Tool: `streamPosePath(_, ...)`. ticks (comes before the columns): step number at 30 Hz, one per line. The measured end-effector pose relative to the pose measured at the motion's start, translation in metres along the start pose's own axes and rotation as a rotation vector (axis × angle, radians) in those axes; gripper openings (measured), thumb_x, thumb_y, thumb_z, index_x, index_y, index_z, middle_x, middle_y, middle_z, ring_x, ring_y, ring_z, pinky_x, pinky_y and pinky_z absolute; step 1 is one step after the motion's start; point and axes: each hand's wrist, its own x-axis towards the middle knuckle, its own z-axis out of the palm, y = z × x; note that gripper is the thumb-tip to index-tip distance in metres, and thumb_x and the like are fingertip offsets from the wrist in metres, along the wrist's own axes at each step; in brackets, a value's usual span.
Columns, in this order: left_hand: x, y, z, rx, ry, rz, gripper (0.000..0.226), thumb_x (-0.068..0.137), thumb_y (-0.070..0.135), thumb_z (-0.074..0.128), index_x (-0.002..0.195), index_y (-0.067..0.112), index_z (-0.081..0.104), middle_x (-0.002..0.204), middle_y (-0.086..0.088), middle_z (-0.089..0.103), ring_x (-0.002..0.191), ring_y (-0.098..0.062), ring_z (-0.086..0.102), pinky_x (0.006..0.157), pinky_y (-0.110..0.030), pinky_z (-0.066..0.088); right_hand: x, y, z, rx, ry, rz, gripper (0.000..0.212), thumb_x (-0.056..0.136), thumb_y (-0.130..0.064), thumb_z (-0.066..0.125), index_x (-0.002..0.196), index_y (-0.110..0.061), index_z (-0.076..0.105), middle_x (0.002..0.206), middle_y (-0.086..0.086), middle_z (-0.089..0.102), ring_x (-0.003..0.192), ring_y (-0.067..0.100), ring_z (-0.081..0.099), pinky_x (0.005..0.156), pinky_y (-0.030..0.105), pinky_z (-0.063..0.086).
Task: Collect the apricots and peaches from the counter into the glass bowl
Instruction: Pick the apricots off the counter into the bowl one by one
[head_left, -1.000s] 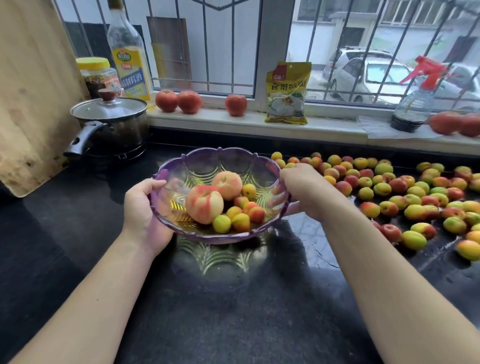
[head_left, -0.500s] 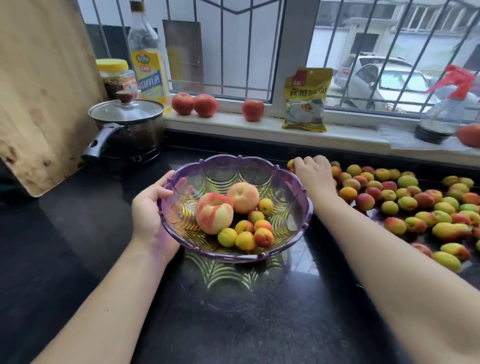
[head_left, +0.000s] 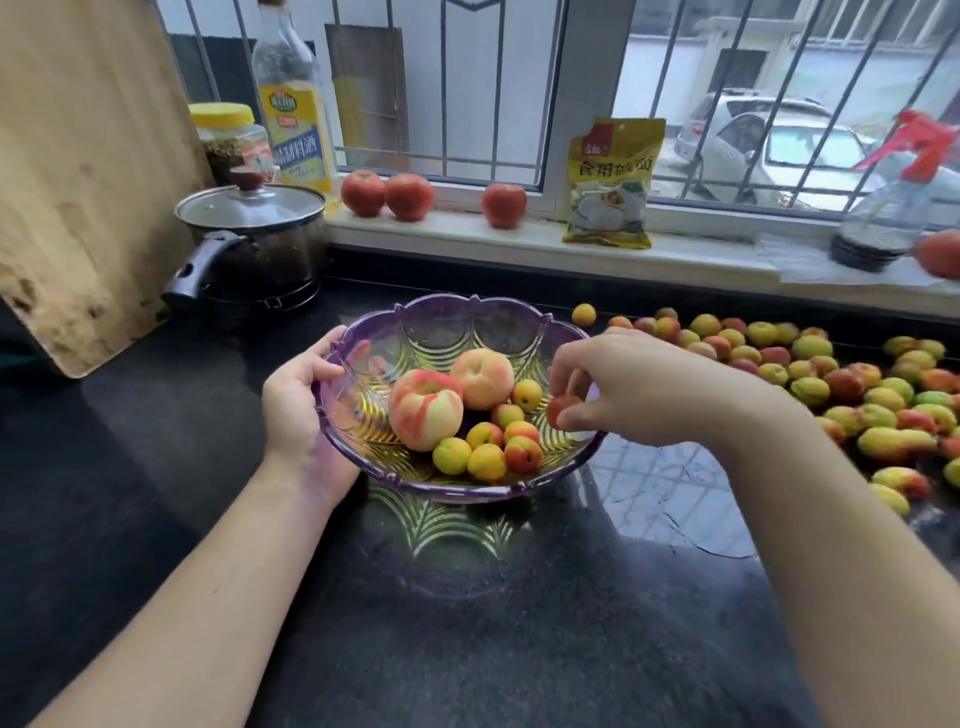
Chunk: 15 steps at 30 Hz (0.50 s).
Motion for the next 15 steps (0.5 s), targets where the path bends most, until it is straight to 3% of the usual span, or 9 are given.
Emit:
streamPosePath(4,0.0,0.0,-0.001,0.008,0.006,0.006,0.047,0.093,0.001,0.037,0.13,0.005,0.065,0.114,-0.012,0.071,0.117,-0.035,0.071,0.107,-0.054,0.055,0.006,0.003,0.004,0.011,0.092,-0.004,0.022,0.093,-0.038,0.069,0.113,-0.029,0.066,0.101,-0.01,0.066,0.095,0.012,0.06,0.072,0.022,0.05)
streamPosePath(7,0.0,-0.001,-0.001,0.008,0.017,0.005,0.047,0.093,0.001,0.037,0.131,0.006,0.065,0.117,-0.013,0.071,0.123,-0.036,0.07,0.108,-0.055,0.054,0.004,0.016,-0.008,0.213,0.421,0.035,0.012,0.097,-0.027,0.065,0.108,-0.026,0.069,0.097,-0.012,0.066,0.091,0.006,0.062,0.079,0.025,0.052)
streamPosePath(10,0.0,-0.001,-0.002,0.015,0.028,0.009,0.049,0.093,0.002,0.038,0.134,0.006,0.065,0.121,-0.013,0.071,0.127,-0.037,0.067,0.107,-0.055,0.054,0.006,0.049,-0.012,0.434,0.726,0.162,0.011,0.098,-0.017,0.062,0.102,-0.02,0.072,0.095,-0.007,0.07,0.086,0.009,0.065,0.077,0.025,0.052)
streamPosePath(12,0.0,-0.001,-0.002,0.023,0.03,0.007,0.048,0.093,0.003,0.037,0.132,0.007,0.065,0.12,-0.013,0.071,0.129,-0.038,0.066,0.108,-0.054,0.054,0.014,0.077,0.002,0.436,0.759,0.322,0.017,0.098,-0.012,0.059,0.103,-0.019,0.073,0.099,0.0,0.073,0.092,0.017,0.068,0.084,0.032,0.054)
streamPosePath(15,0.0,-0.001,0.0,0.031,0.04,0.006,0.048,0.094,0.003,0.037,0.133,0.007,0.065,0.121,-0.013,0.072,0.128,-0.038,0.067,0.106,-0.055,0.055,0.033,0.106,0.039,0.273,0.633,0.471,0.029,0.096,-0.009,0.055,0.118,-0.018,0.072,0.123,0.007,0.07,0.114,0.028,0.061,0.099,0.039,0.048)
